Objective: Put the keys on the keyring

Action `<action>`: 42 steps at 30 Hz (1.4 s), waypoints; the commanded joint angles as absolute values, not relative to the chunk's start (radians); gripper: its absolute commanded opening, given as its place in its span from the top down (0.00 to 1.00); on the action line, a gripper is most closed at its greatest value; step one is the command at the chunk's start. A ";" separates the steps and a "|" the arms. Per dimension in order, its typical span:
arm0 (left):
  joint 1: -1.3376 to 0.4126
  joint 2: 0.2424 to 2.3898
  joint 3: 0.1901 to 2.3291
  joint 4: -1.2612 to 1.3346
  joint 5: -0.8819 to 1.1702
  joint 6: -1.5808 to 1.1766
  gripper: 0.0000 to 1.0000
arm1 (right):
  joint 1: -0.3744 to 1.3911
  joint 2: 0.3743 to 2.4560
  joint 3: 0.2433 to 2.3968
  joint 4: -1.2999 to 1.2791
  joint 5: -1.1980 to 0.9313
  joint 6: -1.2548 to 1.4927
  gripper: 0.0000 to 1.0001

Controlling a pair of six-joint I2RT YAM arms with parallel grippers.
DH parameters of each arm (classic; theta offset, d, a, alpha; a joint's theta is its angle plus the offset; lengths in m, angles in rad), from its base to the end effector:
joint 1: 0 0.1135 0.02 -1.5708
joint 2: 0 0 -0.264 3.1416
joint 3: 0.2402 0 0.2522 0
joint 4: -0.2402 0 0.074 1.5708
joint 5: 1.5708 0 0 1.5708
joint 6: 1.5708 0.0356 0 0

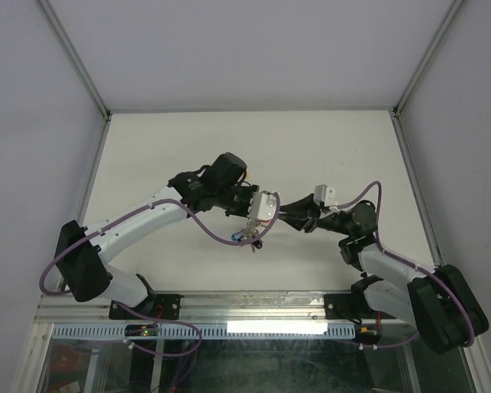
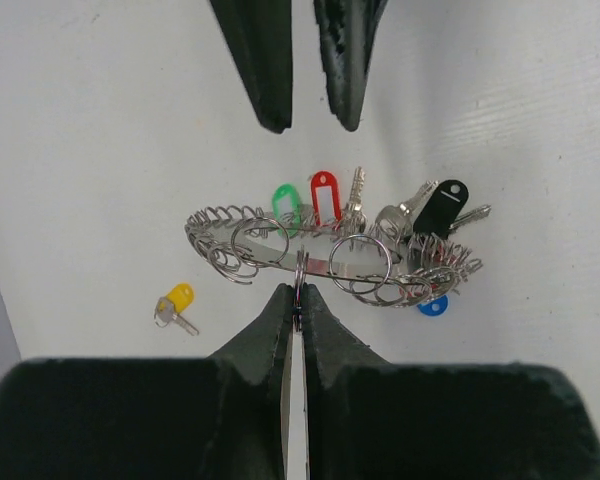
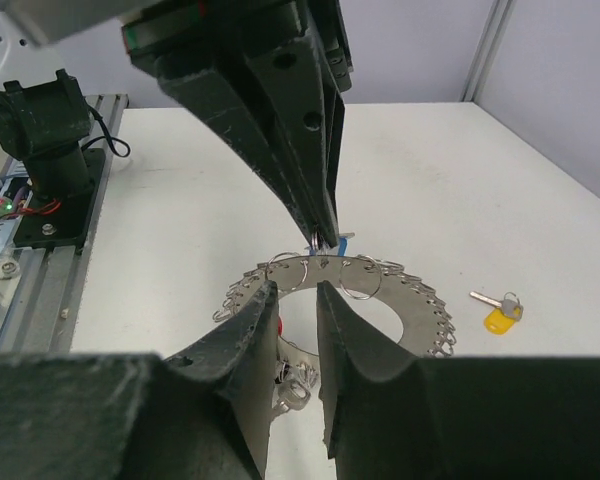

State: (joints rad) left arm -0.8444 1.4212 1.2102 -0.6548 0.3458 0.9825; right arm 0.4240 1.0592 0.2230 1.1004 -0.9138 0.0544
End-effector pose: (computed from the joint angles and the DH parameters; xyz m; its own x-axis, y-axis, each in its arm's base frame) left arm 0.1918 -0.2341 0.3000 0.4257 0.6992 -0.5744 0.8921 -0.2180 0.3958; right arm 0.1633 0.1046 0.2271 0.1861 0.1205 -0.9751 -0.9595 0.2360 -0.1540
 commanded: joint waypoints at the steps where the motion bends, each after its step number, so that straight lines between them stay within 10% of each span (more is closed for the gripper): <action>1: -0.895 1.464 1.325 -0.795 0.179 1.078 1.00 | 0.423 1.092 0.278 1.120 -0.917 0.086 0.75; 11: -1.037 1.600 1.495 -0.992 -0.117 1.113 1.00 | 0.458 1.174 0.327 1.110 -0.906 0.156 0.75; 42: -1.040 1.574 1.498 -0.943 0.025 1.095 1.00 | 0.542 1.330 0.380 1.130 -0.838 0.177 0.64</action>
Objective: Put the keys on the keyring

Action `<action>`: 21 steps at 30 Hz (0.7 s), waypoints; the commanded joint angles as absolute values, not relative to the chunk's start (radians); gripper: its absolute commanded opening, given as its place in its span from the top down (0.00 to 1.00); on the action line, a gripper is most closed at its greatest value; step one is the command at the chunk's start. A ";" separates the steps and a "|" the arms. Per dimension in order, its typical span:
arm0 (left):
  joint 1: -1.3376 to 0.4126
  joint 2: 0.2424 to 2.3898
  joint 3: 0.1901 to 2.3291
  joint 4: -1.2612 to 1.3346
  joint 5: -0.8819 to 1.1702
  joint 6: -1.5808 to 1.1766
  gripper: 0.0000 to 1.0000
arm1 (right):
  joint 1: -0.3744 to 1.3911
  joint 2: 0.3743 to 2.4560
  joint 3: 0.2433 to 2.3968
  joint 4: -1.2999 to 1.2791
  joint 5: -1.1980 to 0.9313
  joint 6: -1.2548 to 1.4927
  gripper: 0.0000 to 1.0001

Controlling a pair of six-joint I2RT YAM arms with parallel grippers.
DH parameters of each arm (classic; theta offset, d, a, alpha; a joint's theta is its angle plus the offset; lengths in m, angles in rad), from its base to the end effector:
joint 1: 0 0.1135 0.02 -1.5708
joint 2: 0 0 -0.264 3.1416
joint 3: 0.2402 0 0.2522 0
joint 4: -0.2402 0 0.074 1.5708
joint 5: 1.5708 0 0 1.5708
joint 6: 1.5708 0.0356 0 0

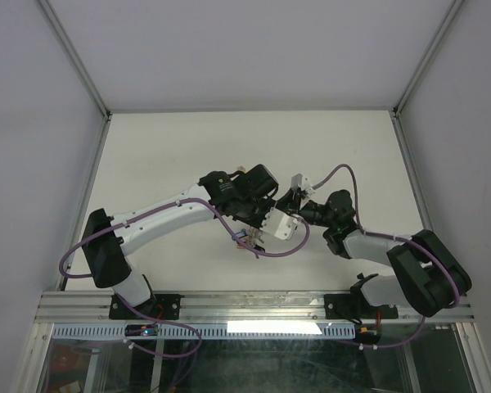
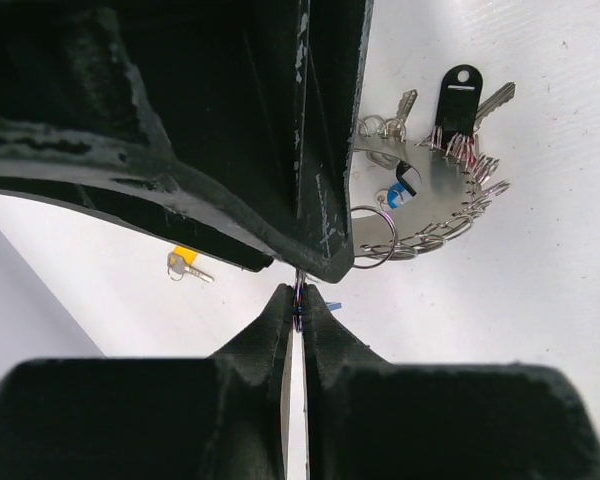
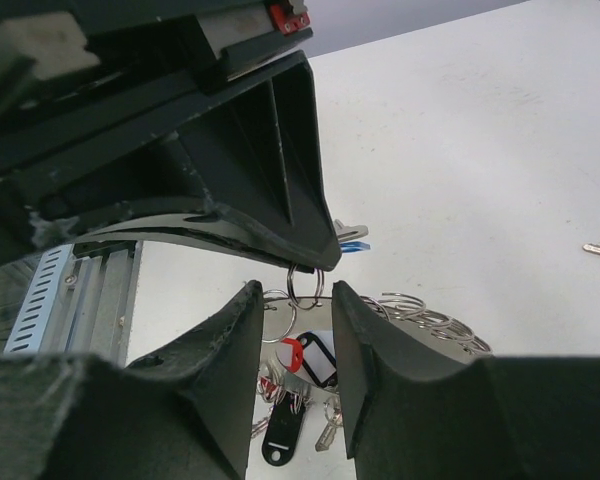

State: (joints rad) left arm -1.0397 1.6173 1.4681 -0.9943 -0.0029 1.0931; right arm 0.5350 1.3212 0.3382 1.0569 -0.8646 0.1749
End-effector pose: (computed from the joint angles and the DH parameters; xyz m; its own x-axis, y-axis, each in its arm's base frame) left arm 0.1666 -0.2835 0.3004 0.5533 0.8115 -0.1882 0.8055 -0.4636 0.3692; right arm 0.1904 0.1443 0.2059 -0.1086 0.0669 -0.9918 -0.9796 0.1623 0.1182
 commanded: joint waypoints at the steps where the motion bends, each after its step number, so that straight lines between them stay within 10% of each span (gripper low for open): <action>1: -1.040 1.573 1.499 -0.943 0.026 1.094 1.00 | 0.543 1.333 0.380 1.135 -0.836 0.178 0.64; 15: -1.040 1.586 1.515 -0.940 0.032 1.082 1.00 | 0.562 1.381 0.388 1.174 -0.828 0.162 0.69; 21: -1.040 1.588 1.519 -0.930 0.031 1.071 1.00 | 0.569 1.388 0.387 1.174 -0.845 0.132 0.93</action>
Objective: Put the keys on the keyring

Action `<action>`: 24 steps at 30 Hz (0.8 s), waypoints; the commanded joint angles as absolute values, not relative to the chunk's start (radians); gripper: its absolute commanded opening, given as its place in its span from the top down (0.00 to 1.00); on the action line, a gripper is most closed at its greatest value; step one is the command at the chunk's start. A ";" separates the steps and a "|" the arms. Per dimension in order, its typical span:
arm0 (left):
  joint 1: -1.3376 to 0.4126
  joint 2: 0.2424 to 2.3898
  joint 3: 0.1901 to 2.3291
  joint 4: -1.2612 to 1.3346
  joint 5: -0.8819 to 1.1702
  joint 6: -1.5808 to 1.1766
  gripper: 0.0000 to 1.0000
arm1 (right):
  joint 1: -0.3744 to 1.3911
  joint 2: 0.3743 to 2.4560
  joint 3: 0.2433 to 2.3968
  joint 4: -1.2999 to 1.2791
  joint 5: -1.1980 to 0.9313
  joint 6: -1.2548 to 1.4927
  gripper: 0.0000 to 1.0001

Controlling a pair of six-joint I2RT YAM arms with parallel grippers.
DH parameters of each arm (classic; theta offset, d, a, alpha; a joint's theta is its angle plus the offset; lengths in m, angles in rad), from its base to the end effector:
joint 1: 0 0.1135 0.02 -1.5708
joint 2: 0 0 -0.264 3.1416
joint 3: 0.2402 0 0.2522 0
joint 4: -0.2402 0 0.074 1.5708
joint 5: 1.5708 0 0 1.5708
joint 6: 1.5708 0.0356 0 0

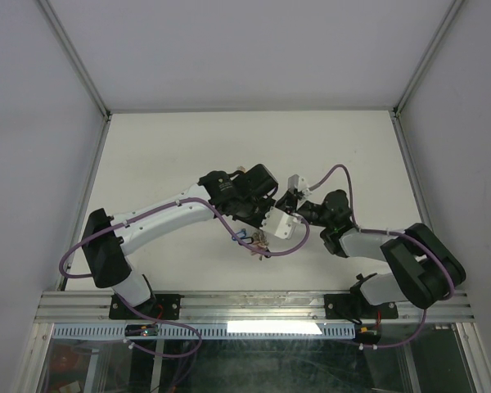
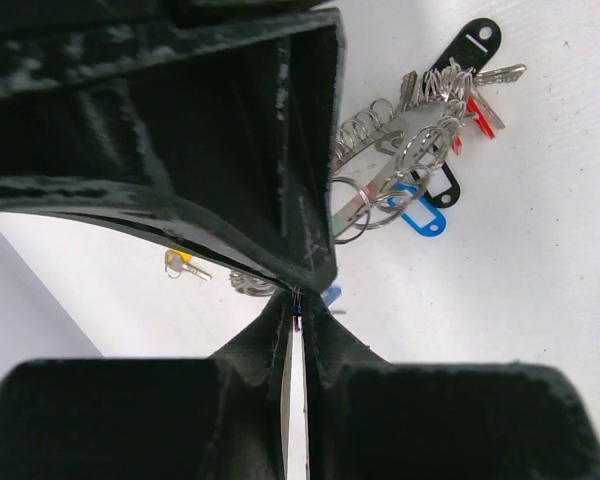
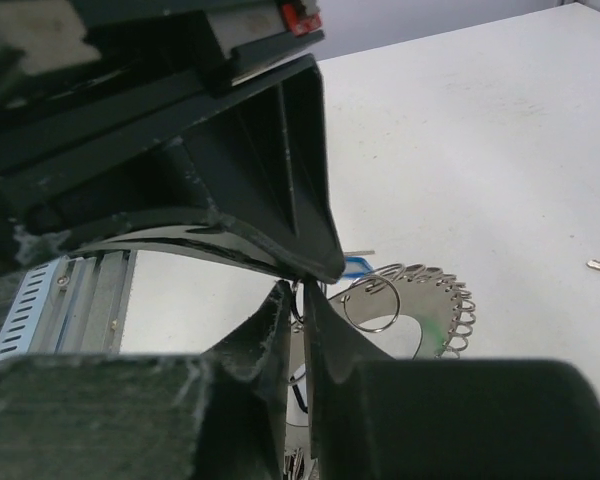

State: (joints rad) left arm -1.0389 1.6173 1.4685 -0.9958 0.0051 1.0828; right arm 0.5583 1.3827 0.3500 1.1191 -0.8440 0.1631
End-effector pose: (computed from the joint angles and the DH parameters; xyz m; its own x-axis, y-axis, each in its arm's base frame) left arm 0.1666 -0.2834 0.3004 0.5457 0.8143 -0.1979 0.8125 -0.4562 0.3630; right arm 0.1937 0.1523 0.2017 -0.0875 0.0726 -0.9935 -0.9823 0.1595 0.0981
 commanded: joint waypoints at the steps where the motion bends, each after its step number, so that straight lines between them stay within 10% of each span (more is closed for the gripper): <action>1: -1.039 1.588 1.519 -0.929 0.031 1.070 1.00 | 0.568 1.387 0.386 1.178 -0.850 0.125 1.00; 7: -1.039 1.573 1.500 -0.918 0.030 1.044 1.00 | 0.567 1.331 0.345 1.167 -0.808 0.063 1.00; 13: -1.035 1.490 1.389 -0.847 0.034 1.000 0.70 | 0.539 1.286 0.322 1.155 -0.812 0.041 1.00; 24: -0.900 1.278 1.134 -0.538 0.320 0.866 0.65 | 0.490 1.263 0.283 1.275 -0.889 0.067 1.00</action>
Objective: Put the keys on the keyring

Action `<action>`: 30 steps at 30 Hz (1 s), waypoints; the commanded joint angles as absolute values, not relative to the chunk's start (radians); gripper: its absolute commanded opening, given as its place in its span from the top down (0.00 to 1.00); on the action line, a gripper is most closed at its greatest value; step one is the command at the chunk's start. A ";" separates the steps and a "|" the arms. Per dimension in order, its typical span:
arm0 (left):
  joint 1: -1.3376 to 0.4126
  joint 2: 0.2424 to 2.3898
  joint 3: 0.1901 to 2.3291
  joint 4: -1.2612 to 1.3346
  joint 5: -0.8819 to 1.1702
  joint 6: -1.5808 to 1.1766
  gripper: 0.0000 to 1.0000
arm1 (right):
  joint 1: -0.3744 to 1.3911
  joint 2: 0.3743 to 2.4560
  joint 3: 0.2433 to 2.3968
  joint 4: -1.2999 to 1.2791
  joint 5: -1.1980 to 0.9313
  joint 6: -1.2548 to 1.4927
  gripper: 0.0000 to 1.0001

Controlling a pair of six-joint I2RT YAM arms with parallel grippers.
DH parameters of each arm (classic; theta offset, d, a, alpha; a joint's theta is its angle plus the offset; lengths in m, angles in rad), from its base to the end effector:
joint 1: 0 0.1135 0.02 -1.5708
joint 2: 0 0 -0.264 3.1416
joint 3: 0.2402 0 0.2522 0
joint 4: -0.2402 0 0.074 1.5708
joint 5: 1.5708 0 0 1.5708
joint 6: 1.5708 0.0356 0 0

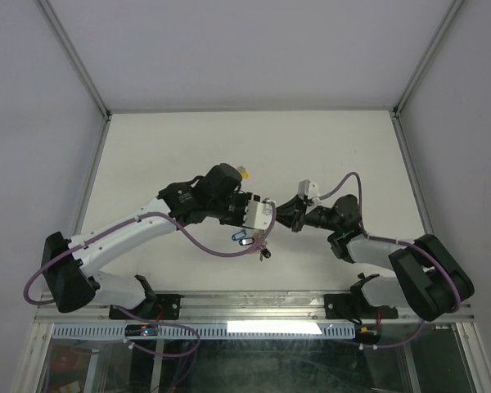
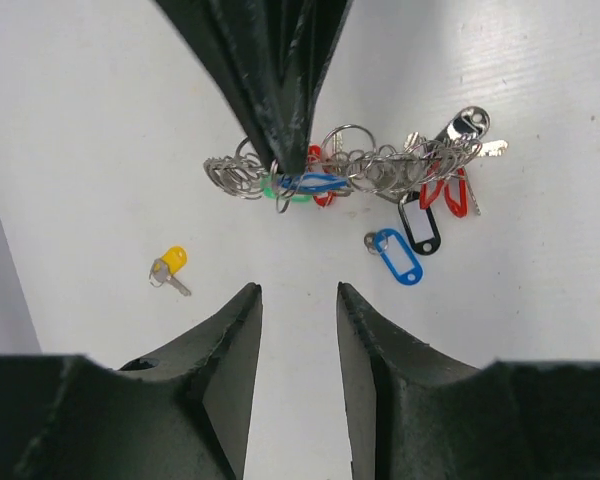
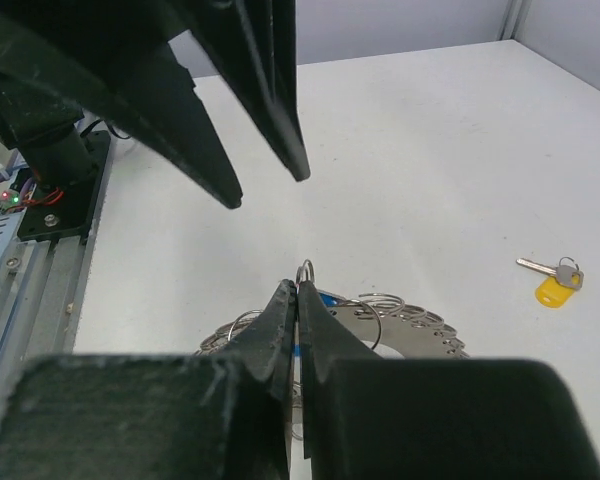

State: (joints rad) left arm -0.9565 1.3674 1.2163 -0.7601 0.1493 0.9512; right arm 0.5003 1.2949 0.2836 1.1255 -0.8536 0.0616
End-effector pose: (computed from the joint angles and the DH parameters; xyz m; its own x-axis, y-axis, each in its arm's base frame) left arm 0.1598 -0.2358 0.3082 0.4362 0.7784 -0.4516 0.8706 -0.2380 0.4306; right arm 0.1852 0.1318 0.2029 0.0399 0.0680 -0.9969 -0.9766 0.2138 -0.0246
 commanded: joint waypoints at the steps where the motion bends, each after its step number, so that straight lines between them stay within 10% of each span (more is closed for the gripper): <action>1: -0.880 1.258 1.097 -0.483 0.354 0.838 0.66 | 0.487 1.265 0.278 1.296 -0.895 0.073 1.00; 13: -0.784 1.139 0.806 0.010 0.651 0.638 0.71 | 0.470 1.298 0.253 1.498 -0.967 0.144 1.00; 30: -0.770 1.206 0.842 -0.035 0.734 0.686 0.75 | 0.463 1.340 0.249 1.631 -1.002 0.215 1.00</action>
